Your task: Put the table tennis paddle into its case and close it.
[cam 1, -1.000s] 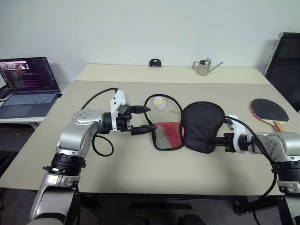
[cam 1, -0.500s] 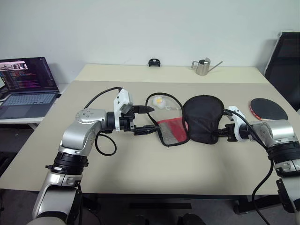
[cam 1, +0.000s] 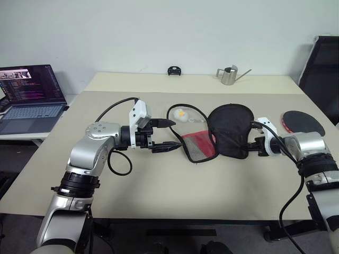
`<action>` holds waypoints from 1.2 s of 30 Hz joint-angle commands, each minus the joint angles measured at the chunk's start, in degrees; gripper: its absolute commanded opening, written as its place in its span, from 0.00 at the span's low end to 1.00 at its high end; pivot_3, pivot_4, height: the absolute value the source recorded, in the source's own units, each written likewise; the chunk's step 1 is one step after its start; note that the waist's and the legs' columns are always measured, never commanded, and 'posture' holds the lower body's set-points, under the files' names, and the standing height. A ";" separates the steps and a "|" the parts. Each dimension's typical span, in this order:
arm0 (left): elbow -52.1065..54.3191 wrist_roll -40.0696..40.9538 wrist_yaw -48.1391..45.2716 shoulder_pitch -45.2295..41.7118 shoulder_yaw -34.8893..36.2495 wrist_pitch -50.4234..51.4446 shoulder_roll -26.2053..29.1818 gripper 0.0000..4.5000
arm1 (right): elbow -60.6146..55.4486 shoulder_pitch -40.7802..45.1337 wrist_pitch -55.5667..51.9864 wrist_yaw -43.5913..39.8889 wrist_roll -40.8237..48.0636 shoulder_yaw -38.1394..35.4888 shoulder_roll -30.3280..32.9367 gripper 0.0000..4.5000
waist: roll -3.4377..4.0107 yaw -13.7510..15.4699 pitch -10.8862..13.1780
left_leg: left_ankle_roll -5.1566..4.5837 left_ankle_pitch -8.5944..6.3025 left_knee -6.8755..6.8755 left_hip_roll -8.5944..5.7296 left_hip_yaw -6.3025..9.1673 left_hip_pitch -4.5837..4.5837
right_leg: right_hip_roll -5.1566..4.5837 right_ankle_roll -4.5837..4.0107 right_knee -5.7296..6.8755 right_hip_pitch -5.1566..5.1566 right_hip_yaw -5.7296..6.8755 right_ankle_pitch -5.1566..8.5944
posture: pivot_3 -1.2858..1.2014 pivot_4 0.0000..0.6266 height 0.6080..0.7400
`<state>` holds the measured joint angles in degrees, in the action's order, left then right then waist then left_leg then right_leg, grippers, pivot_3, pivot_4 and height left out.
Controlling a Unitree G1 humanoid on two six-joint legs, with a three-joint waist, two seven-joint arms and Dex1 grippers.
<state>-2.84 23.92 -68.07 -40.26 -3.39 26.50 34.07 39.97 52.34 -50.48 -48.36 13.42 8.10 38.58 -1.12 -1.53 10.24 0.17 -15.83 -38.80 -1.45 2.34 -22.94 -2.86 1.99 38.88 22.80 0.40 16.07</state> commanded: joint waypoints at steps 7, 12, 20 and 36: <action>2.03 0.91 0.20 -0.64 0.79 0.26 0.26 1.00 | 5.21 4.77 5.31 3.39 -3.11 -3.59 0.15 0.51 | 0.03 -0.03 0.02 | 0.00 0.00 0.00 0.00 -0.02 0.00 | 0.00 0.00 -0.01 0.01 -0.01 0.00 | 0.52 0.24 1.00; 2.15 1.04 0.23 -0.38 0.63 0.27 -0.06 1.00 | 7.75 8.20 8.04 5.26 -3.78 -6.77 2.46 0.51 | 0.12 -0.07 0.08 | 0.01 0.00 0.01 0.00 -0.07 -0.03 | -0.01 0.00 0.01 0.07 -0.05 0.00 | 0.52 0.24 1.00; 4.40 2.33 1.10 -0.12 0.59 1.62 -1.23 1.00 | -4.52 1.64 4.31 4.43 0.14 -13.36 5.67 0.55 | 0.14 -0.02 0.10 | 0.00 0.00 0.02 0.01 -0.09 -0.07 | -0.01 0.00 -0.02 0.11 -0.05 0.00 | 0.52 0.24 1.00; 4.15 -0.65 9.46 -6.07 -5.60 3.11 -10.70 1.00 | -27.04 -24.39 7.71 22.54 0.88 -33.67 6.31 0.99 | 0.14 0.28 0.10 | -0.02 0.01 -0.04 -0.03 -0.21 -0.06 | -0.03 0.01 0.08 0.09 -0.47 0.00 | 0.52 0.24 1.00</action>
<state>1.22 23.73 -58.85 -44.47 -8.91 31.01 23.70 14.56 27.77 -44.64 -27.13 14.62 -23.26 43.21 -0.98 -1.25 10.34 0.15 -15.82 -38.84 -1.48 2.09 -22.96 -2.88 2.00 38.97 22.89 -0.11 16.07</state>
